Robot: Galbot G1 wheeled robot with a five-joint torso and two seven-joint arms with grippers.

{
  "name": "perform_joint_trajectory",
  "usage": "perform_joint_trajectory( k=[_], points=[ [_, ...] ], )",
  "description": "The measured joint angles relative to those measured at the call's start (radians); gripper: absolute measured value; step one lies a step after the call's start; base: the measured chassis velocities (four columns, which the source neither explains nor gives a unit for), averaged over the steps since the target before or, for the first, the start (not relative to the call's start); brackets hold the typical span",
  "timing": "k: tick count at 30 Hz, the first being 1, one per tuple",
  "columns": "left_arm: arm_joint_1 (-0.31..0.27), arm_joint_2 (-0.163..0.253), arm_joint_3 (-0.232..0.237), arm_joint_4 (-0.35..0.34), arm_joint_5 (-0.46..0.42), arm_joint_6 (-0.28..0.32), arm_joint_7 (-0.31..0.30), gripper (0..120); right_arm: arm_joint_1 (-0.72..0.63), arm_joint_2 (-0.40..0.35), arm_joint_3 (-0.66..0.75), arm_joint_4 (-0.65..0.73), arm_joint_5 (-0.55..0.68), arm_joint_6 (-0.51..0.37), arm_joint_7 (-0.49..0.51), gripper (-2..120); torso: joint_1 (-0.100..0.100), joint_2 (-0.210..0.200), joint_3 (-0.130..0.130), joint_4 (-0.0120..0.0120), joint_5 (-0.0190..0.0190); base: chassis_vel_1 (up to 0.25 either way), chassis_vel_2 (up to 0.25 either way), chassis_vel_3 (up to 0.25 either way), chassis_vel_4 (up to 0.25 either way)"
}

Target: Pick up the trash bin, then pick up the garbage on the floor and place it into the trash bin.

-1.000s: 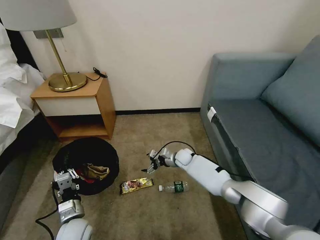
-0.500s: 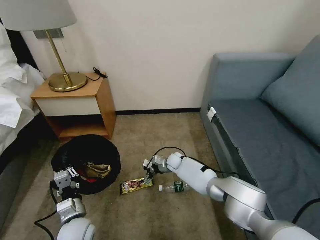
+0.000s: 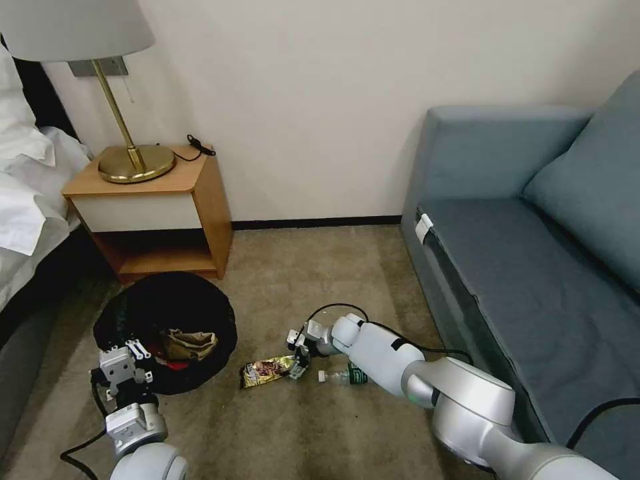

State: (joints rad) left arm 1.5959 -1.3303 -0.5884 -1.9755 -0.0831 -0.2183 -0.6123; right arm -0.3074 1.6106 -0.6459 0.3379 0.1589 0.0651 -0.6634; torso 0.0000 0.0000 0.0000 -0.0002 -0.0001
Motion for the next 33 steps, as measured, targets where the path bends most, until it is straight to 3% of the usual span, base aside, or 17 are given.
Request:
perform_joint_trajectory(
  k=[17, 20, 26, 33],
  points=[
    [-0.005, 0.003, -0.009, 0.038, 0.001, -0.029, -0.002, 0, -0.020, -0.002, 0.026, -0.033, -0.047, 0.024, -0.009, 99, 0.000, 0.000, 0.000, 0.0003, 0.0001, 0.000, 0.000, 0.000, 0.000],
    [-0.006, 0.002, -0.008, 0.041, 0.001, -0.031, -0.002, 0, -0.022, -0.002, 0.033, -0.041, -0.053, 0.026, -0.012, 87, 0.000, 0.000, 0.000, 0.0003, 0.0001, 0.000, 0.000, 0.000, 0.000],
    [-0.014, 0.002, -0.005, 0.040, 0.001, -0.031, 0.001, 0, -0.026, -0.002, 0.050, -0.047, -0.064, 0.028, -0.027, 76, 0.000, 0.000, 0.000, 0.0002, 0.0001, 0.000, 0.000, 0.000, 0.000],
    [-0.016, 0.002, 0.000, 0.039, 0.000, -0.033, 0.005, 0, -0.026, -0.002, 0.057, -0.049, -0.066, 0.029, -0.036, 47, 0.000, 0.000, 0.000, 0.0003, 0.0000, 0.000, 0.000, 0.000, 0.000]
  ],
)
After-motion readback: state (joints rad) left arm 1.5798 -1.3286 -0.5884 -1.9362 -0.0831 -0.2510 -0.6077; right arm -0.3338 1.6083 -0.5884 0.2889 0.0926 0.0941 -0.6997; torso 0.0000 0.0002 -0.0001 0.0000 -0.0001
